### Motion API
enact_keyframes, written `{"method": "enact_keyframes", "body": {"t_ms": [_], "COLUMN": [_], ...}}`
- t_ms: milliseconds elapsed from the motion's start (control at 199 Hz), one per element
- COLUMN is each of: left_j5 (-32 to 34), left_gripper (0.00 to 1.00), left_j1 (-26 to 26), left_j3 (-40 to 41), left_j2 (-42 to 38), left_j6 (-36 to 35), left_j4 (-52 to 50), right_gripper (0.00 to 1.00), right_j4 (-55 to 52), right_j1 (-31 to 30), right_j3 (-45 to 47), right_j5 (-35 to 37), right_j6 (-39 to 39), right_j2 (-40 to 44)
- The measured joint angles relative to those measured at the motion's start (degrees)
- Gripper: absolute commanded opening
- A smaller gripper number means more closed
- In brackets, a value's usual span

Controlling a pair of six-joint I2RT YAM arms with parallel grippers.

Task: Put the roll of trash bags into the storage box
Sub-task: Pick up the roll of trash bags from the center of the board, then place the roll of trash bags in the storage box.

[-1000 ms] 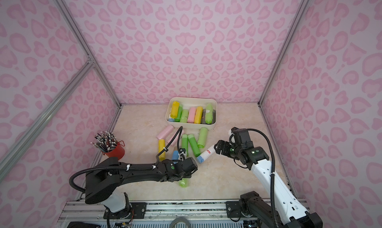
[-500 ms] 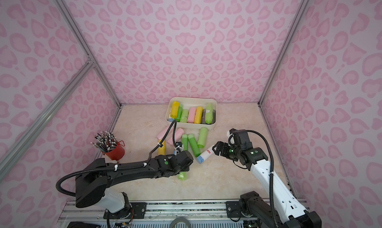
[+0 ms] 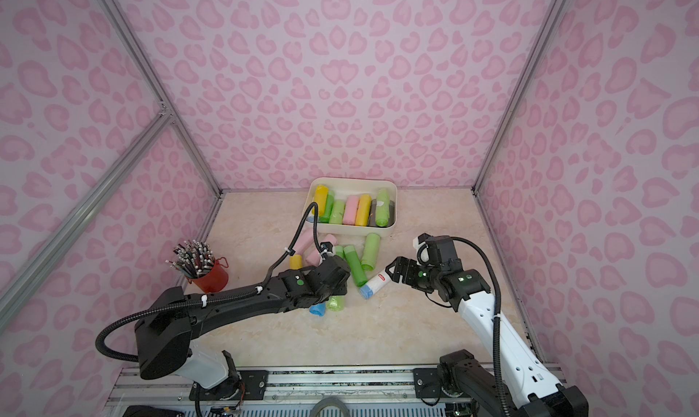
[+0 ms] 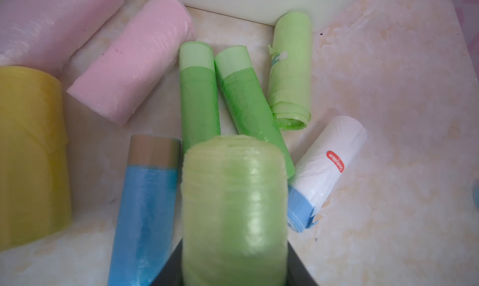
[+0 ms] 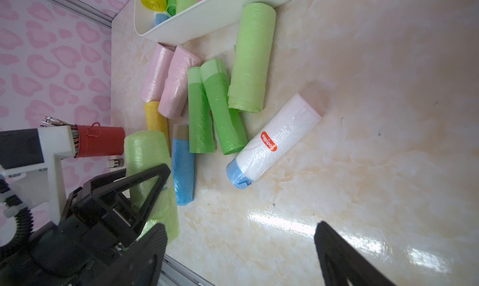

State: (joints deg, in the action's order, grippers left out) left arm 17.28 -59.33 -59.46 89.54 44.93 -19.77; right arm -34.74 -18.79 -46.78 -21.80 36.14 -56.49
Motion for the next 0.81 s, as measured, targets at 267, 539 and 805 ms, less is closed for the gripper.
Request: {"method": "enact_keyframes", "body": {"t_ms": [267,539,805], "left_j5": [0.00,-0.85,-3.54], "left_gripper": [0.34,0.34,0.33], "left_j1": [0.07,2.49,6.49], "left_j3": [-0.11,-2.08,-6.40], "left_j2": [0.26,0.68,2.73], "left_j6": [0.04,-0.70,-4.46], "left_j4": [0.94,3.91,5.35], "right_gripper": [0.91,0.91,0.91], "right_j4": [1.84,3.93,5.27], "right_j1": [0.00,-0.02,-0.02], "right_j3": [0.66,0.90,-2.32], "right_j5": [-1.62,-4.13,-5.38], "right_j6": [-0.48,0.55,1.46], "right_j2": [-0.26,-1.03,-2.75]}}
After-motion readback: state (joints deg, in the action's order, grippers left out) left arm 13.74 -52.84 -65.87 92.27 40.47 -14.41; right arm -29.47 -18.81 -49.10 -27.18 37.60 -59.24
